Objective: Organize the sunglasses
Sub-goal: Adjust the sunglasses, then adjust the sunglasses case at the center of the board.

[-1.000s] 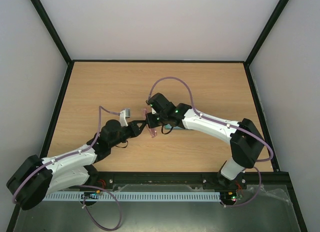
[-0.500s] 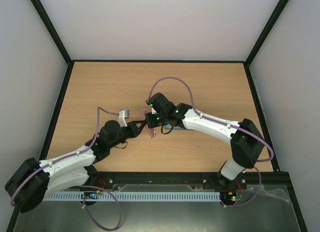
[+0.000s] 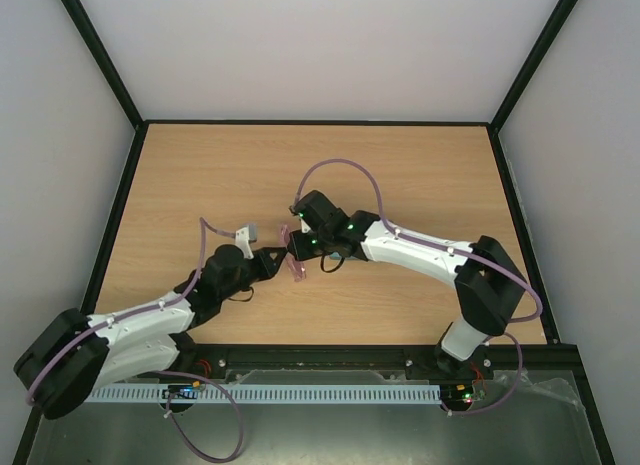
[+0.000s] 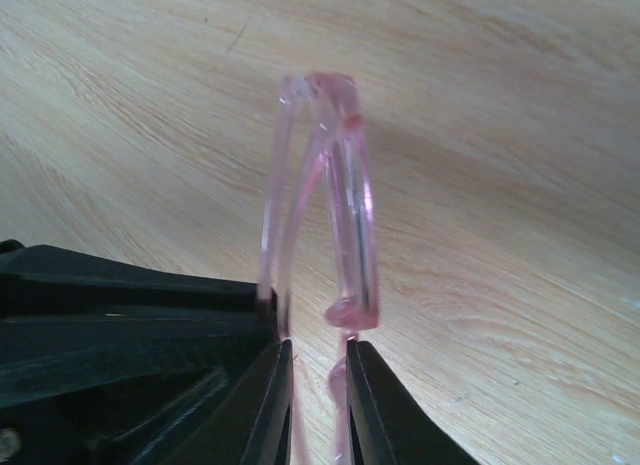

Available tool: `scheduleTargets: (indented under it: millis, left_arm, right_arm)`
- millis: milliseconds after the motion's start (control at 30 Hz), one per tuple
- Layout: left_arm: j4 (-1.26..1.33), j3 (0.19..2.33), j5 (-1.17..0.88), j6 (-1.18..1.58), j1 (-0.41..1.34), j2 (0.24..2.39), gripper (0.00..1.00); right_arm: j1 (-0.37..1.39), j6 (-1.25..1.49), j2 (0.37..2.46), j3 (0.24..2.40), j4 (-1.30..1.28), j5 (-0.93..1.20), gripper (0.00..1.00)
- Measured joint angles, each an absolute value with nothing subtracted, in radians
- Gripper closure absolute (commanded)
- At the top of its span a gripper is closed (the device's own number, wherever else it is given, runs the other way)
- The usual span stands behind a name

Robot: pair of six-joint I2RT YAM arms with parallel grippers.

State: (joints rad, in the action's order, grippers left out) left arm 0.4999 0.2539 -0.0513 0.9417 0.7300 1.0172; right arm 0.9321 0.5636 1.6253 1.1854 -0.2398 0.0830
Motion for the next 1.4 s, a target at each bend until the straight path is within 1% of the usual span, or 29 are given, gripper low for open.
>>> scheduleTargets:
  millis: [267,433,633,833,1033,1200,1300,1400]
  left_arm:
    - [0.529,0.189,-0.044,0.942,0.730,1.135,0.95]
    - [0.545,0.189,-0.044,0.939,0.728,1.148,0.95]
    - [0.485,0.237,-0.046,0.905,0.726,1.146,0.95]
    - [0.373,0.321,-0.051,0.859,0.725,1.096,0.95]
    - [0.263,0.372,-0.052,0.828,0.725,1.012,0.95]
    - [0.194,0.405,-0.052,0.807,0.725,0.994,0.95]
    - [0.168,0.421,-0.052,0.795,0.725,0.994,0.95]
    - [0.147,0.433,-0.053,0.788,0.725,0.993,0.95]
  right_arm:
    - [0.943,0.567,1.720,1.164,-0.183,0.111,0.78]
    - [0.939,0.565,1.711,1.151,-0.181,0.109,0.76]
    - [0.918,0.560,1.598,1.106,-0.191,0.093,0.75]
    - [0.869,0.542,1.451,1.040,-0.213,0.045,0.76]
    - [0.665,0.548,1.355,0.863,-0.228,-0.051,0.73]
    - [0.525,0.559,1.232,0.781,-0.233,-0.130,0.73]
    - [0.442,0.567,1.186,0.740,-0.218,-0.159,0.74]
    - [0.350,0.574,1.198,0.703,-0.196,-0.167,0.76]
